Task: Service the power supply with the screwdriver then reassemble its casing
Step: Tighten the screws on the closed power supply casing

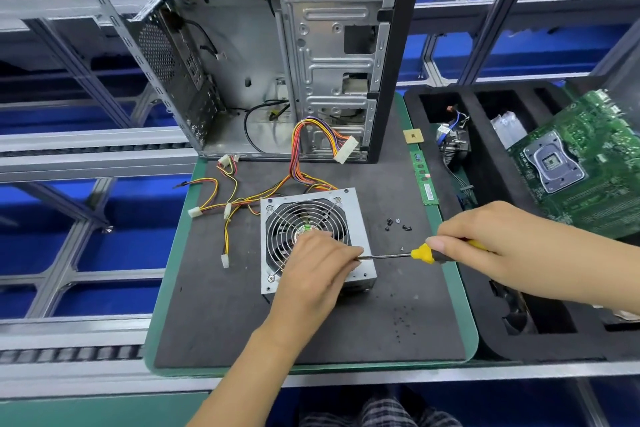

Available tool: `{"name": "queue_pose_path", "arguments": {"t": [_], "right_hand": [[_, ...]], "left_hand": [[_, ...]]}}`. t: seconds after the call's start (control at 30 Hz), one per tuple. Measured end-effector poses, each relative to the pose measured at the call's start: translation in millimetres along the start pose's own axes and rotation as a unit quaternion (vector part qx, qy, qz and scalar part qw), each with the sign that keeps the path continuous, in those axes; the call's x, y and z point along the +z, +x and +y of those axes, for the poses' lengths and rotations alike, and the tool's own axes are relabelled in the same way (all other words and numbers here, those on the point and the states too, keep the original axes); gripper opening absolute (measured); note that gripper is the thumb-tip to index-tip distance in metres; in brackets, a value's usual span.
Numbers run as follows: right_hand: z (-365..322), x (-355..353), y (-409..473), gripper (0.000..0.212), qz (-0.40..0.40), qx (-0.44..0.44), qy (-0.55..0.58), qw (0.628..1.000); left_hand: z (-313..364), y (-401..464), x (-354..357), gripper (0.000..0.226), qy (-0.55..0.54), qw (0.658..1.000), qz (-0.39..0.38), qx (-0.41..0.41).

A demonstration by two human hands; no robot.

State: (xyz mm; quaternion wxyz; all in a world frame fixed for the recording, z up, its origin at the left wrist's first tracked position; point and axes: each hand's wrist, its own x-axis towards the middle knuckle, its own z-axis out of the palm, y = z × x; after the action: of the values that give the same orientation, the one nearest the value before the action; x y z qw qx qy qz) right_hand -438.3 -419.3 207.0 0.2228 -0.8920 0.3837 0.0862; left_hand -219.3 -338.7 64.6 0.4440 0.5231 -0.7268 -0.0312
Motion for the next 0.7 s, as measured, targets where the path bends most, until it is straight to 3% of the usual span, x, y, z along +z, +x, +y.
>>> {"name": "queue_pose_path", "arguments": {"t": [0.23, 0.43, 0.7], "right_hand": [[0, -3, 0, 0.061, -0.002, -0.005, -0.03, 1.0], [0, -20, -3, 0.063, -0.032, -0.021, -0.105, 0.994], [-10, -30, 5, 0.054, 0.005, -0.088, -0.286, 0.954]], "left_hand": [[1, 2, 0, 0.017, 0.001, 0.999, -0.033, -0.026], [-4, 0, -10, 0.05, 0.001, 0.991, -0.122, -0.062], [-8, 1, -10, 0.027, -0.021, 0.986, -0.154, -0.055]]}}
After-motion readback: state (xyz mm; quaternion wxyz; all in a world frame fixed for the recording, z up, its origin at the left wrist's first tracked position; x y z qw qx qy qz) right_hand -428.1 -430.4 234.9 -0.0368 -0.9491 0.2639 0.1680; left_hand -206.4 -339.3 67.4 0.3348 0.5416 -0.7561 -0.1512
